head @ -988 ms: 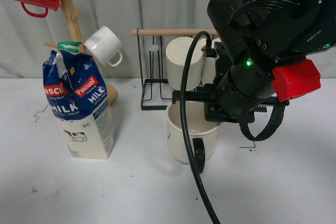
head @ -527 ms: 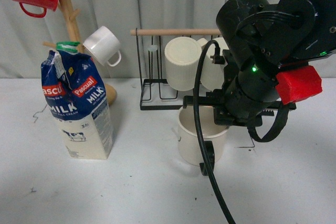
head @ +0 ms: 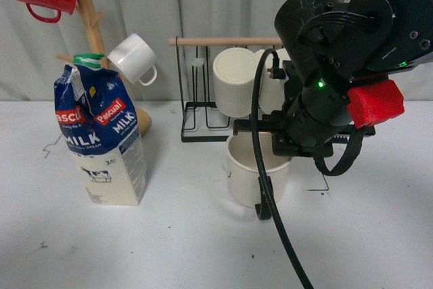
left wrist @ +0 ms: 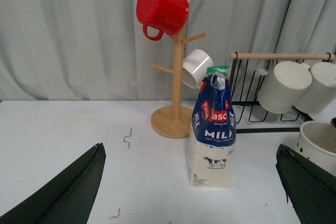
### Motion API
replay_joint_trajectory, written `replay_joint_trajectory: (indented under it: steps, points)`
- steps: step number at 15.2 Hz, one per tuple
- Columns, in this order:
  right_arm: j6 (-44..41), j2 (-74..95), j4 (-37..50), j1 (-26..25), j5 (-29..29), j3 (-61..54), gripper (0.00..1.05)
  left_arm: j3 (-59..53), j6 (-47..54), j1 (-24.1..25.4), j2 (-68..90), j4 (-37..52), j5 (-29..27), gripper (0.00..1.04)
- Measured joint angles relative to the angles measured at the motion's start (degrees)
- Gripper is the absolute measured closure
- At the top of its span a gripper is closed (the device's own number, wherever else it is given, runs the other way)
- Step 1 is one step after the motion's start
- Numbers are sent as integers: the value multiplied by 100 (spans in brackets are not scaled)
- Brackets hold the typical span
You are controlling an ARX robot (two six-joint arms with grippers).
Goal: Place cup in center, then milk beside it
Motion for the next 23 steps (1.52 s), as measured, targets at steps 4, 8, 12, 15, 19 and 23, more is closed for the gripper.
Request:
replay_joint_trajectory:
  steps: [4,8,12,15,19,23]
  points:
    - [-103,17,13,-74,-74,98,71,0,0,0,0,0,0,7]
    - [-101,-153,90,-79,-262,-37,34,0,0,0,0,0,0,7]
    - [-52,-927,667,-133,-758,-420,4,0,0,0,0,0,0,7]
    - [-409,-3016,4015,-415,-566,-2404,17,0,0,0,0,0,2,7]
    - [-1764,-5893,5574,-1517,195,-5517,67,0,0,0,0,0,2,7]
    - [-1910,-6911,5624,-1766,-212,-6837,103,0,0,0,0,0,0,7]
